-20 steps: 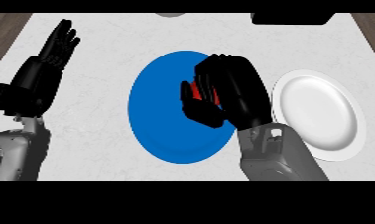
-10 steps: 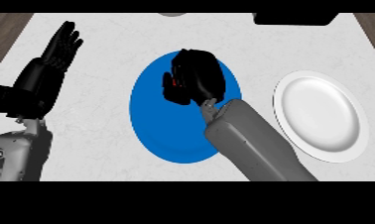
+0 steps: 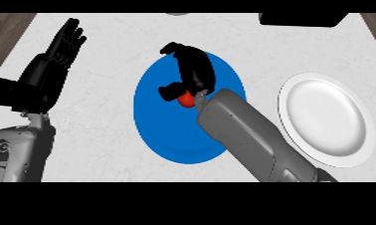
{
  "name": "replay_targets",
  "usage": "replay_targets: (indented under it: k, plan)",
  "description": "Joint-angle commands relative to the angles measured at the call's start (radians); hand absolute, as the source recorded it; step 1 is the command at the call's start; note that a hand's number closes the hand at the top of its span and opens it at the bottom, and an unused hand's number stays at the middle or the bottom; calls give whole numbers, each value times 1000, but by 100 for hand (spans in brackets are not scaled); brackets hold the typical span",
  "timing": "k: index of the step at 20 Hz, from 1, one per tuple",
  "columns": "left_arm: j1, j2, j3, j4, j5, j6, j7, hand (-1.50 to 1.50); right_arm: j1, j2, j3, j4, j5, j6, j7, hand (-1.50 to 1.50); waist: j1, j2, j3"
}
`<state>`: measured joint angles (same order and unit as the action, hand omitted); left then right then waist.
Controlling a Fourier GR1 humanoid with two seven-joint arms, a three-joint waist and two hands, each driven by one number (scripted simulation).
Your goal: Pick the tomato from the plate and place it in the plate
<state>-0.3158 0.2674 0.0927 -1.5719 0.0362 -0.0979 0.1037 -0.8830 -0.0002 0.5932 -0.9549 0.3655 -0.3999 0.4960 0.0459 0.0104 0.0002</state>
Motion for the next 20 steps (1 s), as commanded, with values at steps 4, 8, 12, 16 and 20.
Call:
replay_targets:
  k: [4, 8, 12, 16, 20]
  plan:
    - [5, -40, -33, -69, -15, 32, 57, 0, -36, 0, 16, 28, -189, -228, -127, -150, 3, -4, 1]
    - [29, -48, -24, -45, -30, 45, 20, 0, -46, 0, -34, -56, -295, -255, -174, -150, -17, -8, 0]
    - [9, -5, 12, -96, -6, 28, 102, 0, 32, 0, -96, -67, -315, -287, -248, -150, -32, -11, 0]
    - [61, -25, 8, -33, -12, 4, -9, 0, 109, -68, -224, -119, -361, -178, -329, -150, -45, -10, 0]
    - [60, -32, 11, -13, -53, 37, -47, 0, 270, -199, -263, -339, -416, -99, -343, -150, -66, -15, 0]
